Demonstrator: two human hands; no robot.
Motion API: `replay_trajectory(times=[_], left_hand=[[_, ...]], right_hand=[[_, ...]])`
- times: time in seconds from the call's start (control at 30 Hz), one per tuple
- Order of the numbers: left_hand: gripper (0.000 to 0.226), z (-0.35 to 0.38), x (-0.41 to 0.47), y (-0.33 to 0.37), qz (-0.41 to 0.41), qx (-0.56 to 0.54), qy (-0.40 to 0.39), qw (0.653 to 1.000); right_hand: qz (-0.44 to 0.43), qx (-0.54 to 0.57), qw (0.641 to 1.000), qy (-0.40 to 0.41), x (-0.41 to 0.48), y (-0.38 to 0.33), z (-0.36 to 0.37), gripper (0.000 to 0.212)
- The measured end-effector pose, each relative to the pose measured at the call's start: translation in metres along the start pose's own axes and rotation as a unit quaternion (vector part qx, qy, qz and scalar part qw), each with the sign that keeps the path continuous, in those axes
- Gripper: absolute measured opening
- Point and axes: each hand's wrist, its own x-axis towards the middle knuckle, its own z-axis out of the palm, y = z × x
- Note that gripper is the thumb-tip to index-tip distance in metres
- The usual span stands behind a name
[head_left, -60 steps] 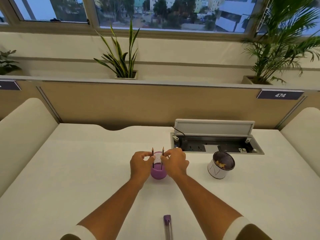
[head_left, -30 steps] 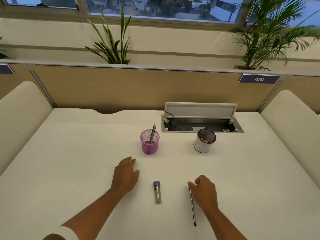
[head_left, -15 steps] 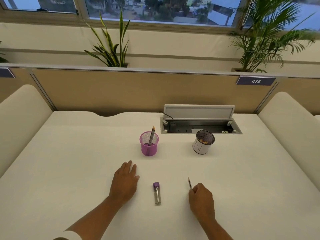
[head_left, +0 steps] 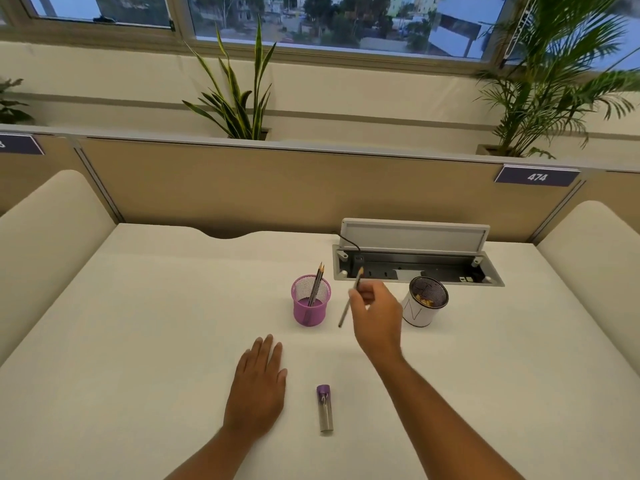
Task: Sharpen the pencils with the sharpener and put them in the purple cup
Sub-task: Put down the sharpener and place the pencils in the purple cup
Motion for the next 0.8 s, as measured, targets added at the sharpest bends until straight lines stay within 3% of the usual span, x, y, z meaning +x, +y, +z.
replay_trajectory(times=[0.2, 0.37, 0.6, 0.8], left_hand=[[0.06, 0.004, 0.0, -0.002, 0.005, 0.002, 0.012, 1.0], [0.057, 0.003, 0.001, -0.002, 0.006, -0.002, 0.019, 1.0], [0.058, 0.003, 0.001, -0.003, -0.005, 0.011, 0.001, 1.0], [0.057, -0.001, 0.0, -0.002, -0.007, 0.003, -0.003, 1.0]], right_hand=[[-0.013, -0.013, 0.999, -0.03, 0.048, -0.038, 0.048, 0.016], [0.004, -0.095, 0.993, -0.073, 0.057, -0.021, 0.083, 0.016], [-0.018, -0.261, 0.957, -0.126, 0.051, 0.012, 0.107, 0.028], [-0.016, -0.297, 0.943, -0.151, 0.047, 0.013, 0.108, 0.04]])
